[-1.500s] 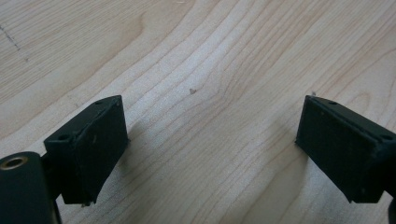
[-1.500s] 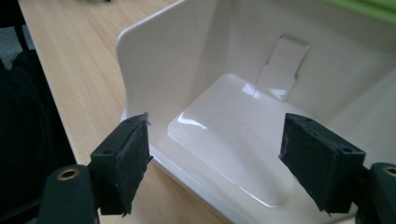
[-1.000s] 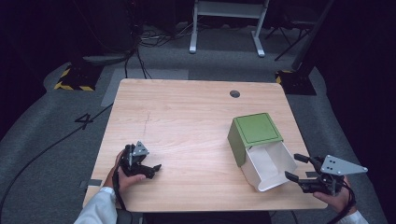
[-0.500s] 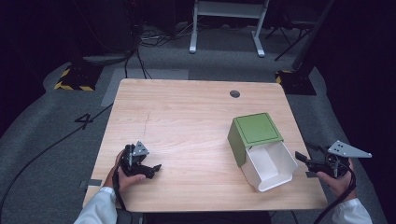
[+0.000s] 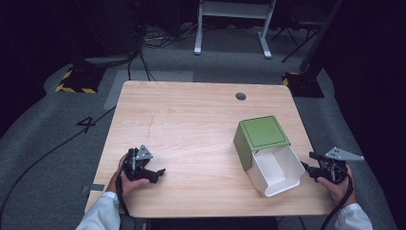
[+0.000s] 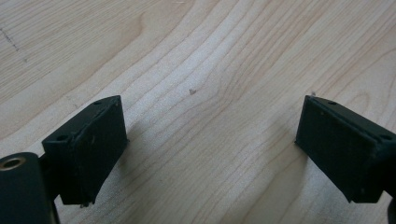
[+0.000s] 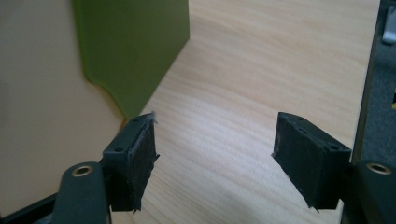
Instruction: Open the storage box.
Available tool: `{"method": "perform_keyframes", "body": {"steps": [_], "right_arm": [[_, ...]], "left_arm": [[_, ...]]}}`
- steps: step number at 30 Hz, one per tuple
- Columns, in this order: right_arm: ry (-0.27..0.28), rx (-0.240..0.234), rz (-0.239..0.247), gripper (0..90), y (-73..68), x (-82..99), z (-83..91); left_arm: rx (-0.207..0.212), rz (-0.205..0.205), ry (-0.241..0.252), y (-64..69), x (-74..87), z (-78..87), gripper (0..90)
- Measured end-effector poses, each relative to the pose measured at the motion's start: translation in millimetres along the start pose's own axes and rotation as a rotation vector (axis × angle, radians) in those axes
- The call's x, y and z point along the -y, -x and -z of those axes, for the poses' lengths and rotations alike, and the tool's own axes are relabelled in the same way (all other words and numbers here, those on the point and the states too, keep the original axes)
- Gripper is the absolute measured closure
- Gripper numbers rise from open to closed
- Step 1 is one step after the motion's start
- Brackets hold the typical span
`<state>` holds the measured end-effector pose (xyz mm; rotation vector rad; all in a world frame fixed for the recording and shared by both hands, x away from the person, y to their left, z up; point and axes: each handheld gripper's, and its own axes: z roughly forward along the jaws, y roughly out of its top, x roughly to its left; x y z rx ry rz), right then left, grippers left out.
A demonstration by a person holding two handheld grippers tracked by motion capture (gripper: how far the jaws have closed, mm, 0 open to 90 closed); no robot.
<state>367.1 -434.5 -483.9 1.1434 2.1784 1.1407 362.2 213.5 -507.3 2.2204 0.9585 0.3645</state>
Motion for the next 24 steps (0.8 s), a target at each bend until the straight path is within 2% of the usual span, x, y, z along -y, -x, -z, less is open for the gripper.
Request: {"method": "perform_keyframes", "body": {"steps": [17,20,24], "right_arm": [[-0.074,0.043,-0.023,21.4,0.5,17.3,-12.9],[-0.112,0.056,-0.017,19.4,-1.1,17.1,-15.6],[-0.116,0.045,-0.020,18.8,-0.5,16.8,-16.6]], "left_arm": [[0.001,0.002,0.001,0.1,0.0,-0.2,8.8],[0.001,0.002,0.000,0.1,0.0,-0.1,8.7],[0.000,0.000,0.000,0.0,0.1,0.0,8.8]]}}
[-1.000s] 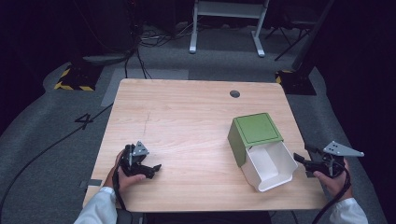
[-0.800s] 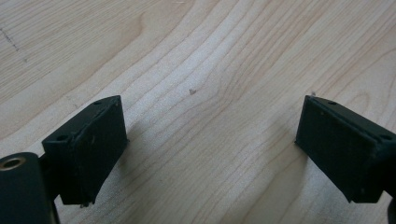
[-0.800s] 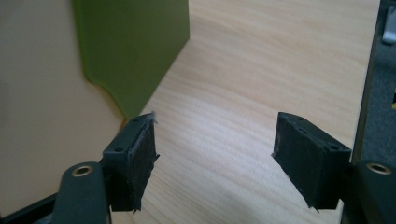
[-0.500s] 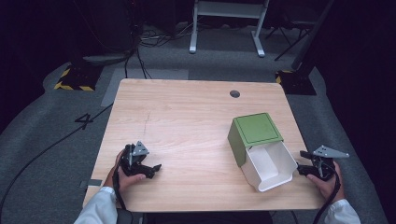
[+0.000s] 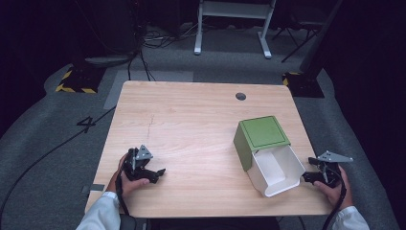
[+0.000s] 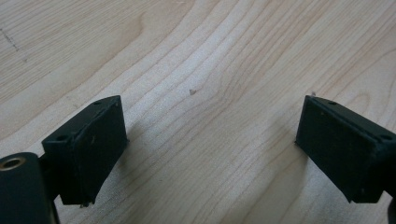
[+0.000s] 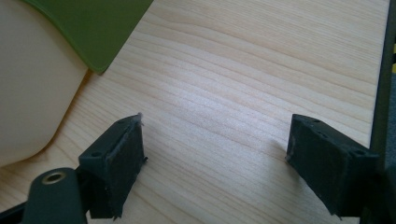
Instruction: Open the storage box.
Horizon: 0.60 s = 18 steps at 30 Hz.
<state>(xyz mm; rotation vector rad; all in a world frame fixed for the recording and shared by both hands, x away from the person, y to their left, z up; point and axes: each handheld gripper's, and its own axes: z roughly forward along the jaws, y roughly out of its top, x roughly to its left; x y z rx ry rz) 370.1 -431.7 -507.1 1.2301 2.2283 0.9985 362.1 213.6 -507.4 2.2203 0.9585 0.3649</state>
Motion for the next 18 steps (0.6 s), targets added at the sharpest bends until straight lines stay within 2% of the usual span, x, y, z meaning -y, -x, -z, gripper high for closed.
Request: {"method": "perform_keyframes", "body": {"steps": [18], "right_arm": [[-0.001,0.011,-0.012,18.6,-1.6,0.6,0.5]], "left_arm": [[0.007,0.002,0.001,0.0,1.4,1.0,8.7]]}}
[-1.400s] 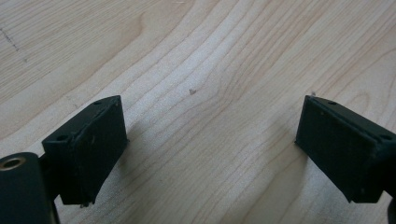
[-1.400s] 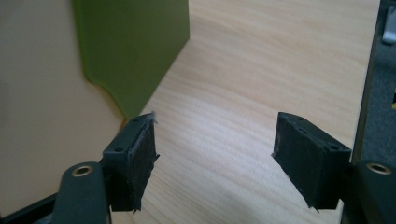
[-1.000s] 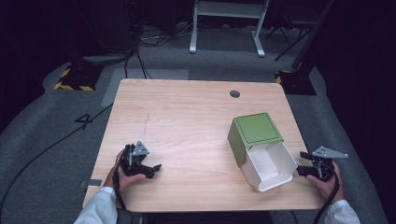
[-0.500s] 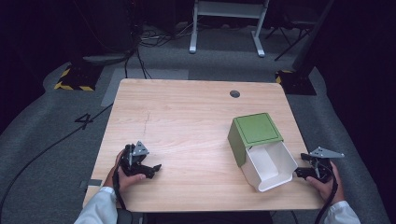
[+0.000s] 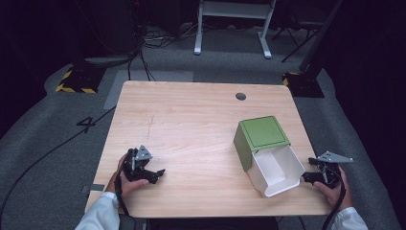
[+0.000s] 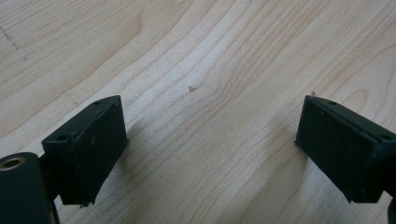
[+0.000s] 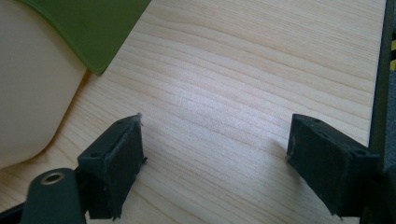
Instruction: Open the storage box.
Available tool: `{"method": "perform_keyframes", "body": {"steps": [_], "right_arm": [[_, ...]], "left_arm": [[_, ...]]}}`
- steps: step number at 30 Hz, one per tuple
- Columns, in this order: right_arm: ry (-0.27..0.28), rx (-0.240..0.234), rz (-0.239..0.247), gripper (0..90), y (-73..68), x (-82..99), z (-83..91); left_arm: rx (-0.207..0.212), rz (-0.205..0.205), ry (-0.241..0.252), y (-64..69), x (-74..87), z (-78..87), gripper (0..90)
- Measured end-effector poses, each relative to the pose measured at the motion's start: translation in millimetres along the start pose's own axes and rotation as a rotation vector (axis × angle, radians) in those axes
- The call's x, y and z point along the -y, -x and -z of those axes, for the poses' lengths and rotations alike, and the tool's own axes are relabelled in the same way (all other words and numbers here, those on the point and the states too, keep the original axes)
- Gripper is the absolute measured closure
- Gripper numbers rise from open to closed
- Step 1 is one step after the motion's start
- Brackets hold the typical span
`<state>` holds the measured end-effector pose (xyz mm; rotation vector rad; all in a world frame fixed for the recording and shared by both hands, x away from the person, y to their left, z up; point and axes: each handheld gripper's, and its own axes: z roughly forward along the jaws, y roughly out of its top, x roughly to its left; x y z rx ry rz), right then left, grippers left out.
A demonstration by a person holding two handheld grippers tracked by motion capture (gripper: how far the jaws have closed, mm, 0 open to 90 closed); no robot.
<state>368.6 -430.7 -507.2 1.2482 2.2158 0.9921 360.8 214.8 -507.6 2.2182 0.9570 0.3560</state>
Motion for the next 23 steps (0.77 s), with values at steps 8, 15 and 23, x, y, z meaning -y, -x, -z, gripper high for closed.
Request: {"method": "perform_keyframes", "body": {"steps": [8,15,23], "right_arm": [[0.000,0.002,0.000,18.5,0.0,0.0,0.0],[0.000,0.002,-0.001,18.5,-0.1,0.0,0.0],[-0.001,0.003,-0.001,18.5,-0.1,0.0,0.0]], "left_arm": [[0.000,0.000,0.000,0.0,0.0,0.0,8.7],[-0.002,-0.007,-0.004,-1.2,-0.5,0.1,8.7],[-0.002,-0.006,-0.002,-1.6,-0.8,-0.3,8.7]]}}
